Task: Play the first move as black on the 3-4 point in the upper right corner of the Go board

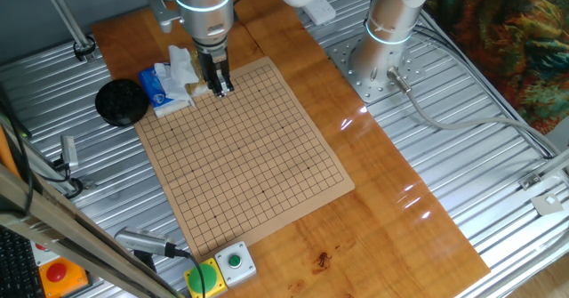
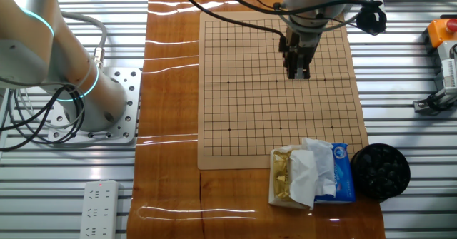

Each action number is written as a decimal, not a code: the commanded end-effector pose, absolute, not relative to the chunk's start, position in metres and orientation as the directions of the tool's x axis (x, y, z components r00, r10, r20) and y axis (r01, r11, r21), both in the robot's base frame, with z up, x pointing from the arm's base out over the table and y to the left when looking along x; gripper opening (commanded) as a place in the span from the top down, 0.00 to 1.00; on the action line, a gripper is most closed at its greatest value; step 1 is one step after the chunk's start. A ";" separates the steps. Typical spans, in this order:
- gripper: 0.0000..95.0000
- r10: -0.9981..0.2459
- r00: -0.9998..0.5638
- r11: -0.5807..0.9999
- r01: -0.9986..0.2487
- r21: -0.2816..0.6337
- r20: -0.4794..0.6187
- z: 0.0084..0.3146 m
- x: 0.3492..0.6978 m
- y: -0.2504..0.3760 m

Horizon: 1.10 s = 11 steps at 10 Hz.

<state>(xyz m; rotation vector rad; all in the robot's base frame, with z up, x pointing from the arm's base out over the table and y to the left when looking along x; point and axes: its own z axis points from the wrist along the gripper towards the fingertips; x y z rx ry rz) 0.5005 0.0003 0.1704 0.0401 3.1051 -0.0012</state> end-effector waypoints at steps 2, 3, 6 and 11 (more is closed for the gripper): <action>1.00 0.029 -0.999 1.000 0.029 -0.001 -0.037 0.171 0.500 0.000; 1.00 0.030 -0.999 1.000 0.030 -0.001 -0.037 0.171 0.500 0.000; 1.00 0.031 -0.999 1.000 0.031 -0.003 -0.039 0.172 0.504 0.000; 1.00 0.016 -0.999 1.000 0.016 -0.020 -0.040 0.179 0.521 -0.012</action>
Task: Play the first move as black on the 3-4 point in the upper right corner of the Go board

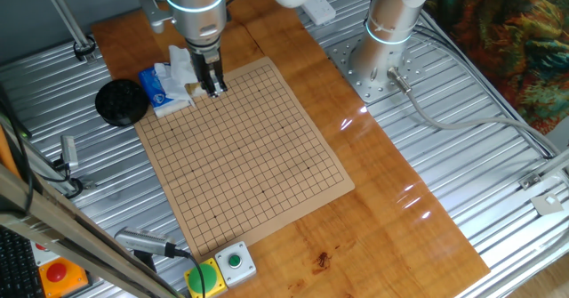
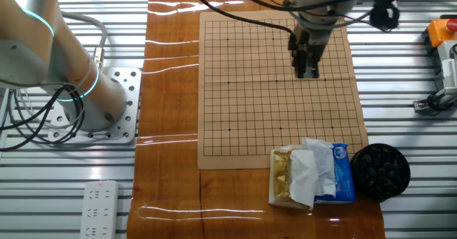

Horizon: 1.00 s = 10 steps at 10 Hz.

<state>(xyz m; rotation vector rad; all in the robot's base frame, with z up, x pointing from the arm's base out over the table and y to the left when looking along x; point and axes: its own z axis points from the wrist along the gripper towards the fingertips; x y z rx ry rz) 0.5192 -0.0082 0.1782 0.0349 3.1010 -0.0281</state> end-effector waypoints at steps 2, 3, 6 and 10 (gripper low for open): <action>1.00 -0.001 -0.999 1.000 0.000 -0.025 -0.040 0.179 0.529 -0.022; 1.00 -0.013 -0.999 1.000 -0.011 -0.028 -0.040 0.180 0.535 -0.029; 1.00 -0.051 -0.998 0.998 -0.050 -0.039 -0.040 0.181 0.553 -0.054; 1.00 -0.115 -0.993 0.992 -0.114 -0.047 -0.036 0.182 0.583 -0.092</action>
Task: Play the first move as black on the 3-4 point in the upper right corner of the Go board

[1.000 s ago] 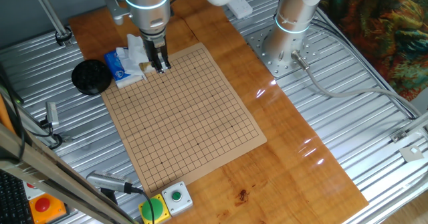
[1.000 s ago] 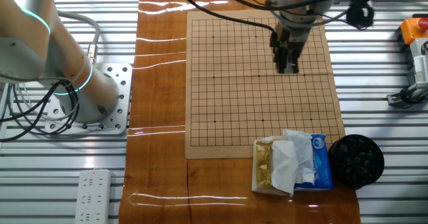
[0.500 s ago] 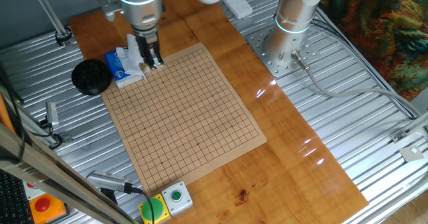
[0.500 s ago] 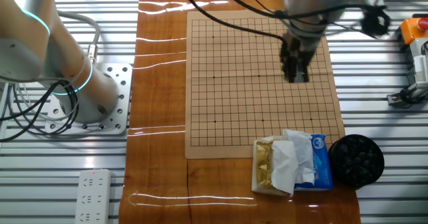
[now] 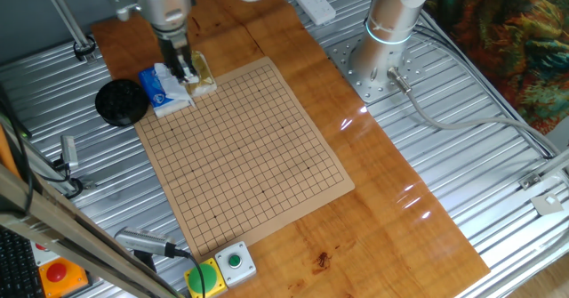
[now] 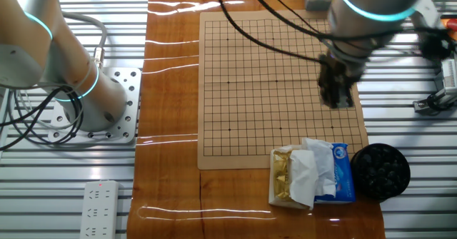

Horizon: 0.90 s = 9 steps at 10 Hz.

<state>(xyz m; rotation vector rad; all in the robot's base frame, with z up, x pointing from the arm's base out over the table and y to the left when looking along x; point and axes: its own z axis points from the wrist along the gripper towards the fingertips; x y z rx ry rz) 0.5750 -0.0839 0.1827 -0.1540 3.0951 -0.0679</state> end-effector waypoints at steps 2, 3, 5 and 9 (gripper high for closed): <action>1.00 -0.133 -0.990 0.990 -0.131 -0.048 -0.036 0.178 0.597 -0.099; 1.00 -0.139 -0.990 0.989 -0.137 -0.049 -0.036 0.176 0.603 -0.101; 1.00 -0.158 -0.987 0.986 -0.156 -0.050 -0.034 0.173 0.621 -0.108; 1.00 -0.193 -0.981 0.980 -0.192 -0.050 -0.034 0.160 0.643 -0.126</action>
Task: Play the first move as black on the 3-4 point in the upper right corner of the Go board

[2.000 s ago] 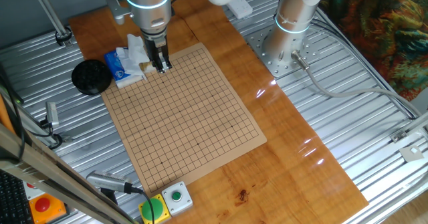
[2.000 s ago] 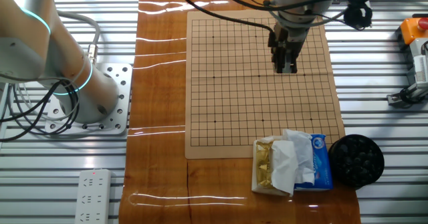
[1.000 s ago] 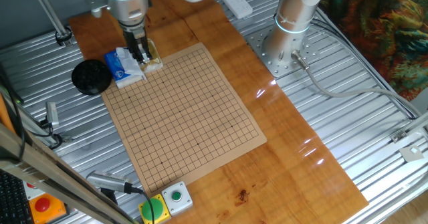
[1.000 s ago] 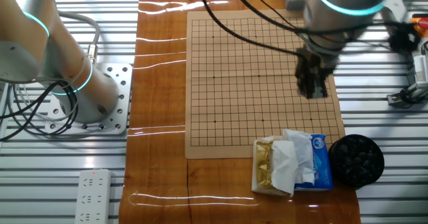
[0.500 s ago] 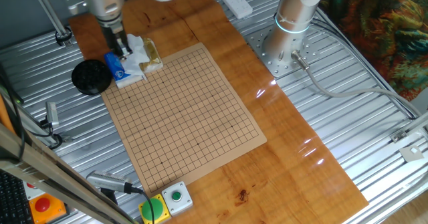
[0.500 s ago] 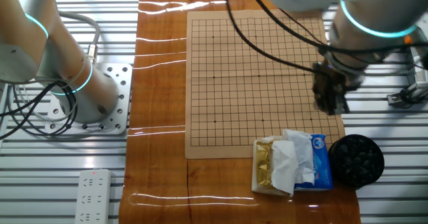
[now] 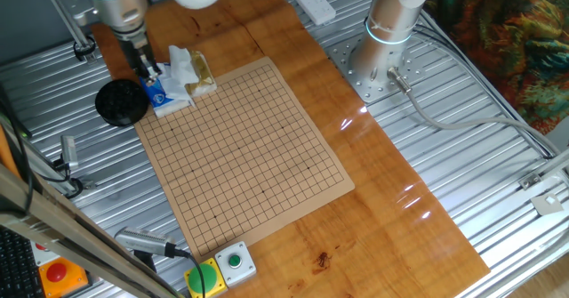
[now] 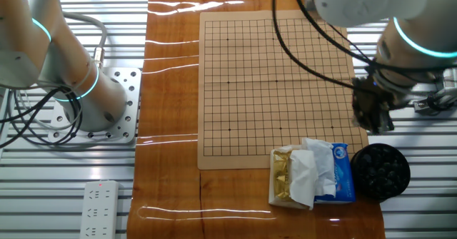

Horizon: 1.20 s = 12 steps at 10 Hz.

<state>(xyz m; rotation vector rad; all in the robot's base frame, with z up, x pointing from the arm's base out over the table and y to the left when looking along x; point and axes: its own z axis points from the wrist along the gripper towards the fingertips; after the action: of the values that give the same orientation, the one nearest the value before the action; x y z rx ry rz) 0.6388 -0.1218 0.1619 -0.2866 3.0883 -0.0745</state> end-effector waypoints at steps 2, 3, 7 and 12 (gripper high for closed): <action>1.00 -0.207 -0.978 0.977 -0.206 -0.051 -0.034 0.155 0.657 -0.133; 1.00 -0.213 -0.977 0.976 -0.211 -0.052 -0.033 0.153 0.662 -0.134; 1.00 -0.249 -0.968 0.967 -0.247 -0.053 -0.037 0.132 0.687 -0.155; 1.00 -0.297 -0.954 0.954 -0.294 -0.058 -0.053 0.106 0.706 -0.178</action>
<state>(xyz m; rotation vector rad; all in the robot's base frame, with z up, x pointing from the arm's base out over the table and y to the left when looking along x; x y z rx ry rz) 0.7084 -0.1782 0.1045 -0.4627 3.0450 -0.0747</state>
